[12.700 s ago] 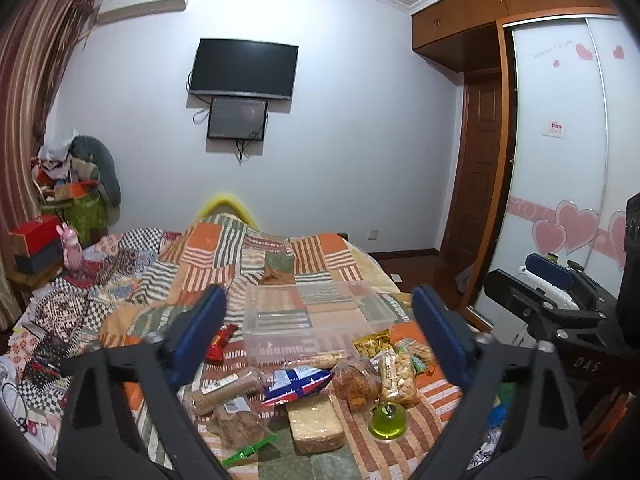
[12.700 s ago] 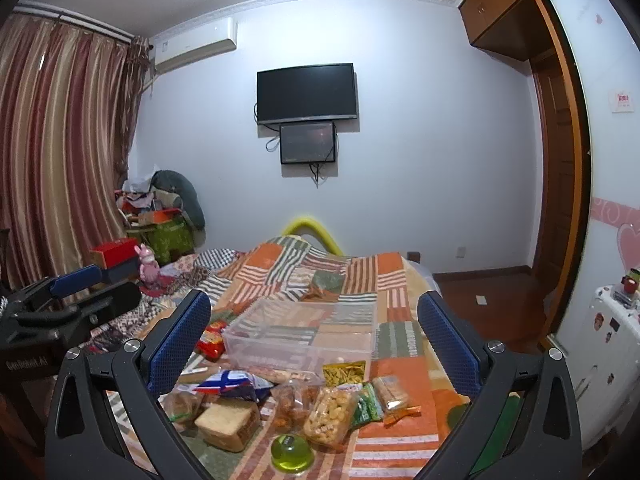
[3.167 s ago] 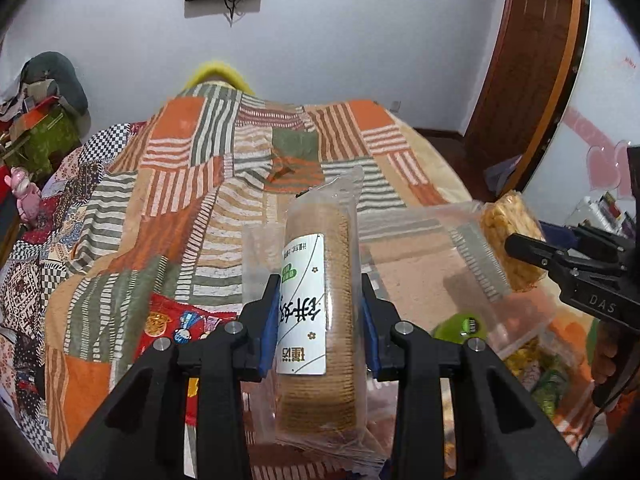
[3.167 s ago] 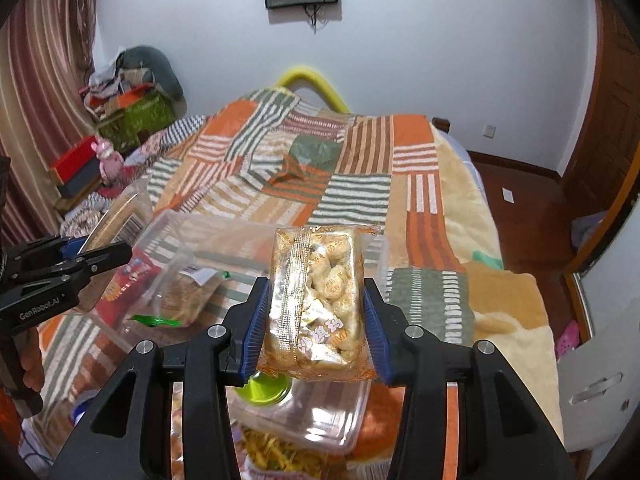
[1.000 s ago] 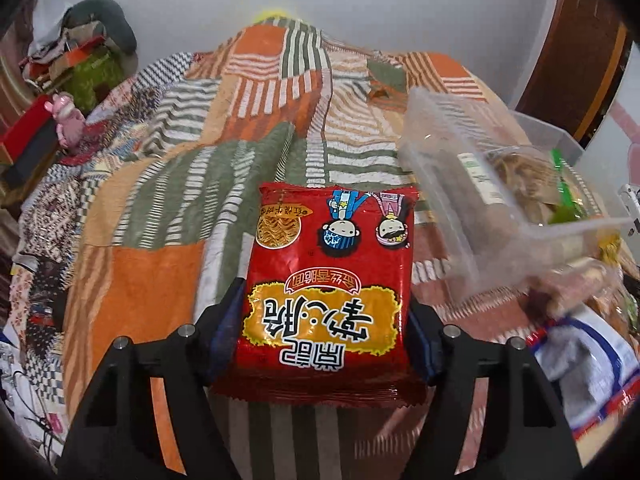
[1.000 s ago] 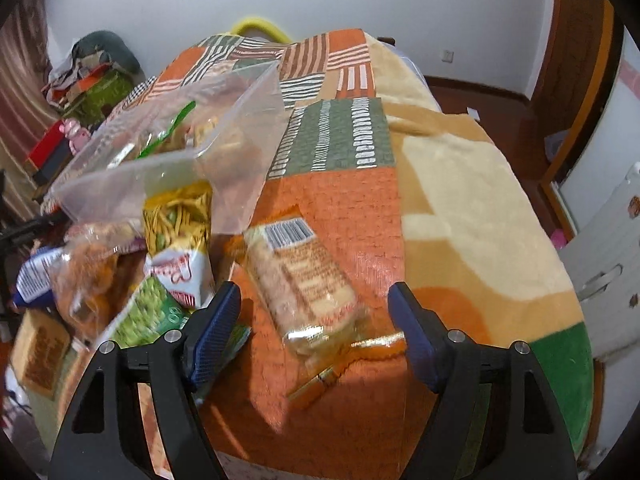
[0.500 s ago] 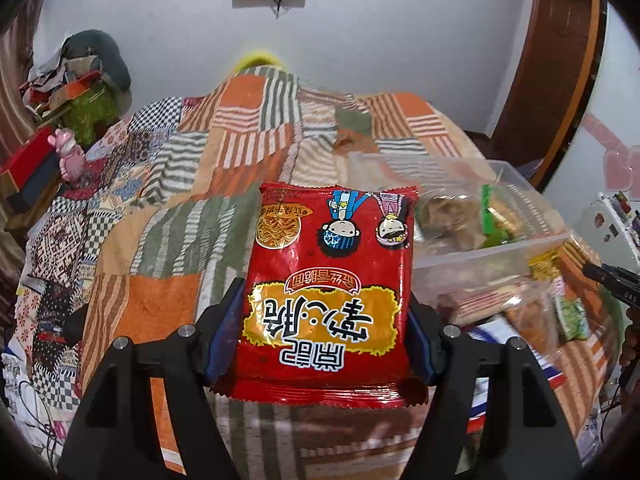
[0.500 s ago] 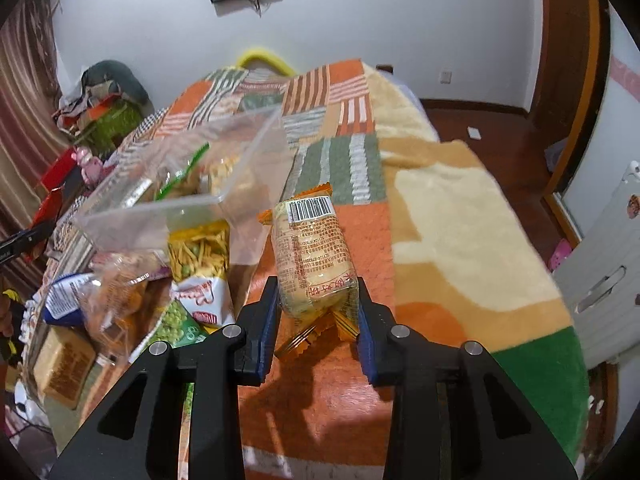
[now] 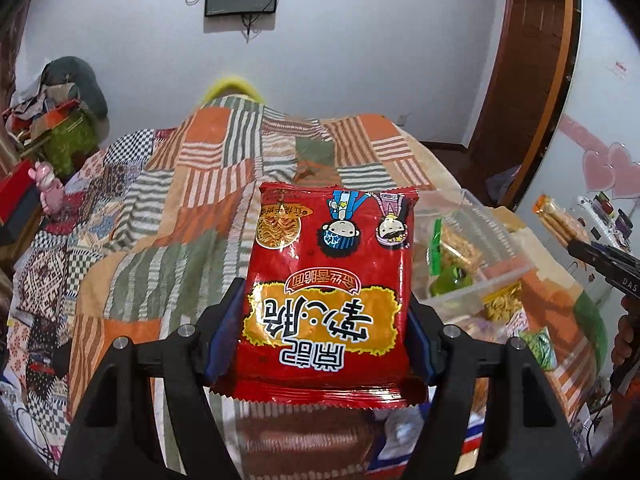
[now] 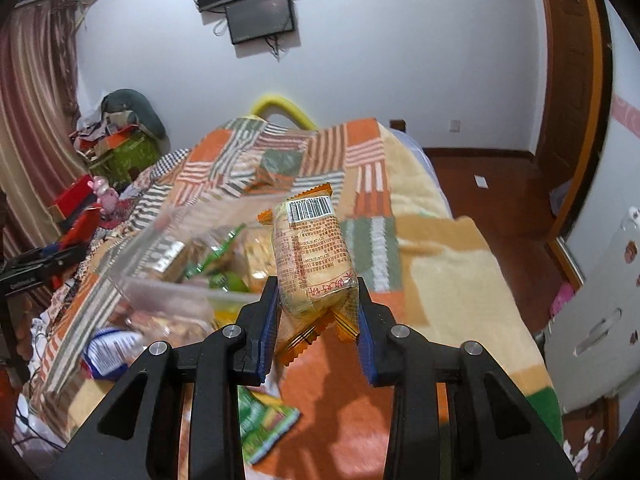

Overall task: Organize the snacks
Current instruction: 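Carry the red bag into the clear box with the left while the right drops the pastry in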

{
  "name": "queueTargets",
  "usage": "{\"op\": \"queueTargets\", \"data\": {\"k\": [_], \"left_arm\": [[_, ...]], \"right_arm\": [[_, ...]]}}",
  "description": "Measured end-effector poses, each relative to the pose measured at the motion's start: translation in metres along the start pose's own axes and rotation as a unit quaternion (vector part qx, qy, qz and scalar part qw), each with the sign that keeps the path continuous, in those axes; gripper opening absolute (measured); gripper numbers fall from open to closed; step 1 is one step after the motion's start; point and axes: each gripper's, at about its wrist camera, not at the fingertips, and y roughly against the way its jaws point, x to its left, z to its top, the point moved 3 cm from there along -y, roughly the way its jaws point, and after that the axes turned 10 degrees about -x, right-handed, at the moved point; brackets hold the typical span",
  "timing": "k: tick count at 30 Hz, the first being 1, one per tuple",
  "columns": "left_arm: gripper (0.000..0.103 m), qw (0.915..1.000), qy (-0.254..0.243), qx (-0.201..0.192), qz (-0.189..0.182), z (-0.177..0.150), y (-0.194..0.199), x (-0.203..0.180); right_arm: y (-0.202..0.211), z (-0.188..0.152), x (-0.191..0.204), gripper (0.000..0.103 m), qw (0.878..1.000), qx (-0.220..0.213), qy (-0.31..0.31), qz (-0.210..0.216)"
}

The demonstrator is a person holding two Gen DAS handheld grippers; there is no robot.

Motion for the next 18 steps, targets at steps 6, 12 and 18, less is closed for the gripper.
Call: {"op": "queueTargets", "data": {"k": [6, 12, 18], "left_arm": [[0.07, 0.9999, -0.008, -0.002, -0.014, 0.006, -0.014, -0.015], [0.07, 0.9996, -0.012, 0.008, -0.024, 0.009, -0.036, -0.026], [0.07, 0.9989, -0.019, 0.026, -0.035, 0.011, -0.064, -0.038]], "right_arm": [[-0.012, 0.011, 0.019, 0.031, 1.0, -0.011, 0.012, 0.024], [-0.031, 0.017, 0.035, 0.031, 0.999, -0.01, 0.021, 0.04], [-0.059, 0.014, 0.044, 0.031, 0.998, 0.015, 0.026, 0.048]]}}
